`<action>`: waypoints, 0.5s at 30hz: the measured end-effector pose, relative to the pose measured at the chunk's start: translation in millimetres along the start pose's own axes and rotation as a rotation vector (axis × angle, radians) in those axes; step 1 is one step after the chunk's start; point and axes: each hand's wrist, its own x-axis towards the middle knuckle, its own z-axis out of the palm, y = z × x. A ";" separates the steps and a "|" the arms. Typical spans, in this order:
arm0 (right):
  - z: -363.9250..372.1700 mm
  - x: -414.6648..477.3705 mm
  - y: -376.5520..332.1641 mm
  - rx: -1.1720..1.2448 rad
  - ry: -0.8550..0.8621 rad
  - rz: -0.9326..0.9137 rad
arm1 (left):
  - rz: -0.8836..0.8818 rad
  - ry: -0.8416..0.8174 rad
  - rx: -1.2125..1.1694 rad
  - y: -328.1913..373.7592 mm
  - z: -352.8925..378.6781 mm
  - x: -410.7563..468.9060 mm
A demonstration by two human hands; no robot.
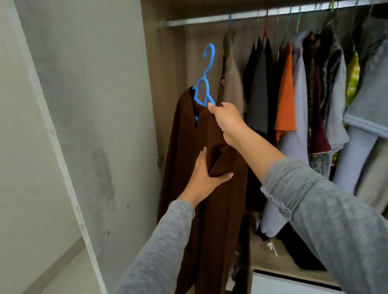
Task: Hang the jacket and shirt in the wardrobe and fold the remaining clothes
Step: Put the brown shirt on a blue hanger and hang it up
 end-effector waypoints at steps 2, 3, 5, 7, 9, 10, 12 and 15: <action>7.0 30.0 -1.6 -0.010 0.000 -0.017 | 0.022 -0.008 -0.024 -6.8 -8.3 32.1; 10.4 43.5 -4.4 -0.012 -0.002 -0.025 | 0.034 -0.016 -0.032 -10.0 -13.1 47.6; 19.6 72.3 -10.5 0.011 0.010 -0.046 | 0.069 -0.010 -0.035 -14.7 -22.0 78.6; 32.3 103.0 -15.0 0.051 0.036 -0.070 | 0.104 0.001 -0.018 -9.7 -35.5 104.1; 45.1 131.8 -16.8 0.083 0.056 -0.087 | 0.158 -0.012 -0.037 -5.3 -47.5 127.8; 50.0 145.5 -18.1 0.089 0.062 -0.095 | 0.183 -0.025 -0.043 -6.4 -52.9 141.5; 57.2 176.2 -21.2 0.111 0.064 -0.114 | 0.216 -0.054 -0.052 -6.4 -61.9 169.4; 63.0 226.1 -23.5 0.171 0.049 -0.132 | 0.201 -0.061 -0.046 -16.3 -68.9 219.7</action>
